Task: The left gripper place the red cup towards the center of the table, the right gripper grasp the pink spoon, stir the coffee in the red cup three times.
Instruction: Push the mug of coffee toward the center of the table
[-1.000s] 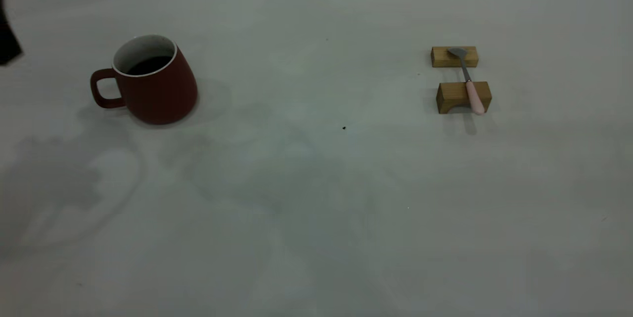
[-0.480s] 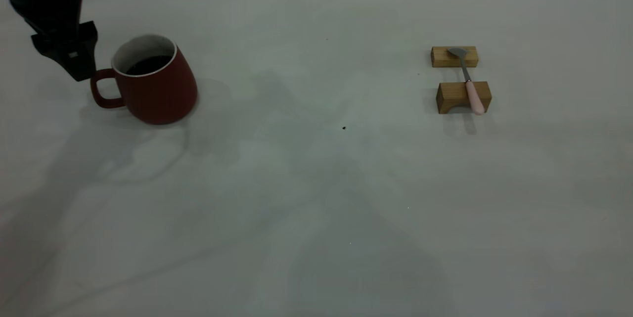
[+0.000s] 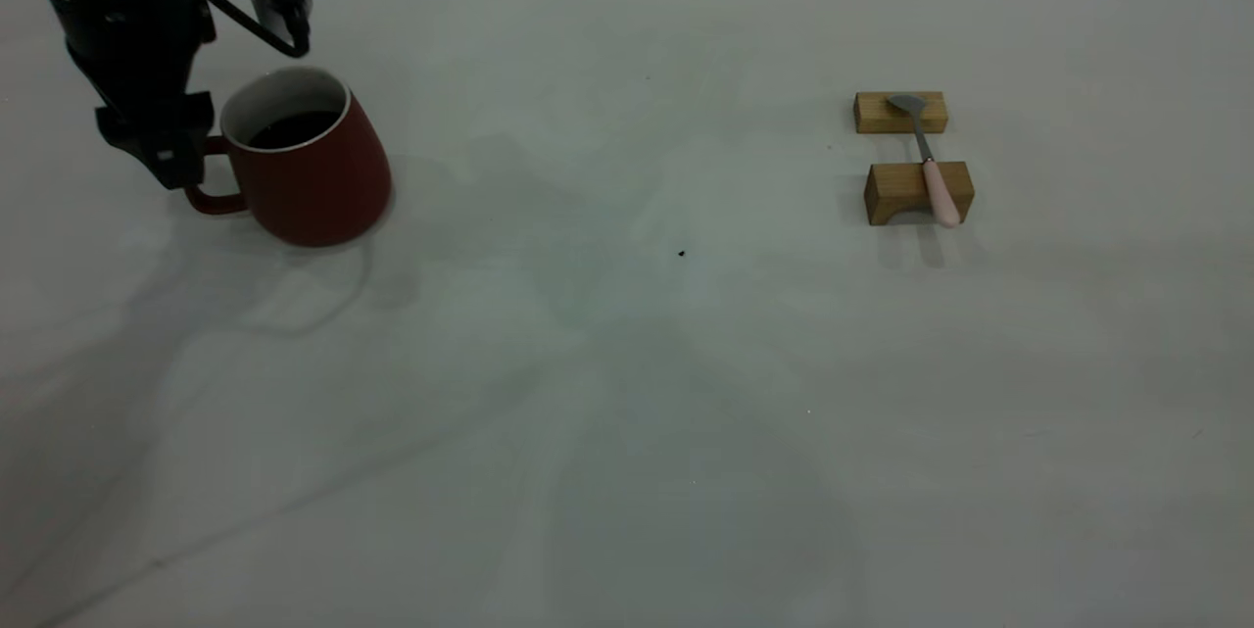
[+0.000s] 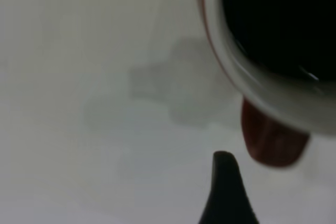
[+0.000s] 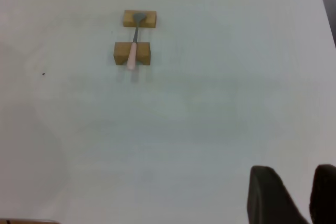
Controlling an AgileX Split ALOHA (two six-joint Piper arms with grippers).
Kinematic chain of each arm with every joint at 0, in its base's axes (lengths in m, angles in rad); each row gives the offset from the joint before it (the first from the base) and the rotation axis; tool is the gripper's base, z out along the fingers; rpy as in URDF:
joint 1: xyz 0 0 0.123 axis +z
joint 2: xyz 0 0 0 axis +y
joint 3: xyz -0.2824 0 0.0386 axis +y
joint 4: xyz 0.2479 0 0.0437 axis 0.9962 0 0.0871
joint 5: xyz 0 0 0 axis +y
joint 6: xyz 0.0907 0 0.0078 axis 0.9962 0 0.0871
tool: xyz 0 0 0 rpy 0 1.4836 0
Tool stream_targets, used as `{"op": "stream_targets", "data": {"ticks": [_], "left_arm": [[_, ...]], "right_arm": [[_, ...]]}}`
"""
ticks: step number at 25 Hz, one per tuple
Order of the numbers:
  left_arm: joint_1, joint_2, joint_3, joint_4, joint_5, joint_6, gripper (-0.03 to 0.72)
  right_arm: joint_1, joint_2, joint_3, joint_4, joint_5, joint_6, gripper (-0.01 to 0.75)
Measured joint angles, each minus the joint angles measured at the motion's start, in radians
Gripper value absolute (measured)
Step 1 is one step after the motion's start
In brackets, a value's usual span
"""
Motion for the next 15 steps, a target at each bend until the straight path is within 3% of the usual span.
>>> {"op": "stream_targets", "data": {"ticks": [15], "left_arm": [[-0.036,0.042,-0.004,0.021,-0.076,0.025,0.586]], "right_arm": [[0.000,0.000,0.000,0.000,0.000,0.000,0.238]]}}
